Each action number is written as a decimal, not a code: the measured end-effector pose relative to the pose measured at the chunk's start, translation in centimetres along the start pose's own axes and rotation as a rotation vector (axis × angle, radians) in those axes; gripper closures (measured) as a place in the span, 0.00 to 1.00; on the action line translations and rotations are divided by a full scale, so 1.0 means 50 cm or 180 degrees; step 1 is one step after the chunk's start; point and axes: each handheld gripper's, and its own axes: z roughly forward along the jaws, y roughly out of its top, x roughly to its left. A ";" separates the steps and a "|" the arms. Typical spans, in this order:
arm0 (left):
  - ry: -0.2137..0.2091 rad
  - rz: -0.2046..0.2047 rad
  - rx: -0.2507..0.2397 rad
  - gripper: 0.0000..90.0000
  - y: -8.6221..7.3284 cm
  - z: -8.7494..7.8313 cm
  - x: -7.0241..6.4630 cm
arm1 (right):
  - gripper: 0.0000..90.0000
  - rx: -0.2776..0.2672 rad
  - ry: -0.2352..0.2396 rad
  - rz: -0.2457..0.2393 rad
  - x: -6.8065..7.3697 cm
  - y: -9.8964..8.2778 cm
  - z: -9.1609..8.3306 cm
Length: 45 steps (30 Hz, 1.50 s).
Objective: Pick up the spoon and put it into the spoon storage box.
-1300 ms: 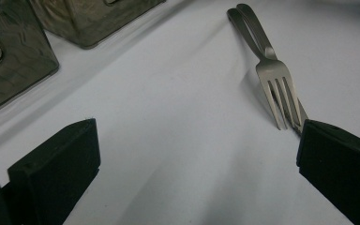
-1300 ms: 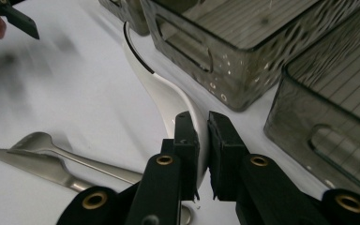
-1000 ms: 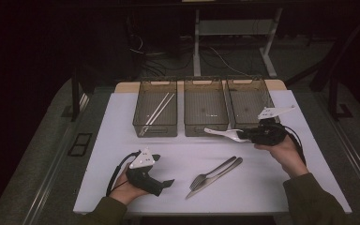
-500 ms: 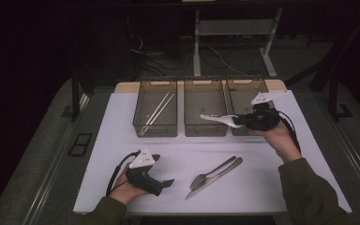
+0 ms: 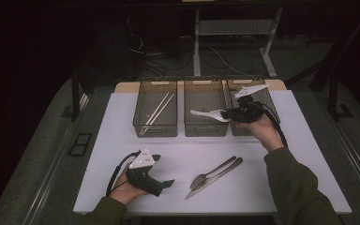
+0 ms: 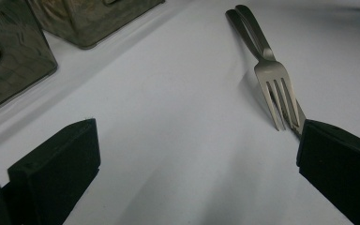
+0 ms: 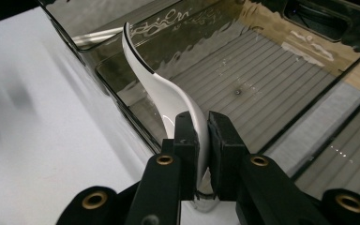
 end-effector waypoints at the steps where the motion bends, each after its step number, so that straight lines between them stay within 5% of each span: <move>1: 0.0001 -0.0032 -0.0029 0.00 0.000 0.001 -0.002 | 0.92 0.0016 -0.0001 0.0007 0.001 0.001 0.005; 17: -0.0015 -0.0018 -0.0009 0.00 0.000 0.001 -0.002 | 0.88 0.0229 -0.0101 -0.0036 -0.001 0.000 0.042; 33: -0.0019 -0.0026 -0.0022 0.00 0.000 0.001 -0.004 | 0.53 -0.0112 0.0047 0.0163 0.012 -0.004 -0.001; 45: -0.0011 -0.0049 -0.0018 0.00 -0.001 -0.001 -0.001 | 0.47 -0.0243 0.0199 0.0062 0.045 -0.044 -0.052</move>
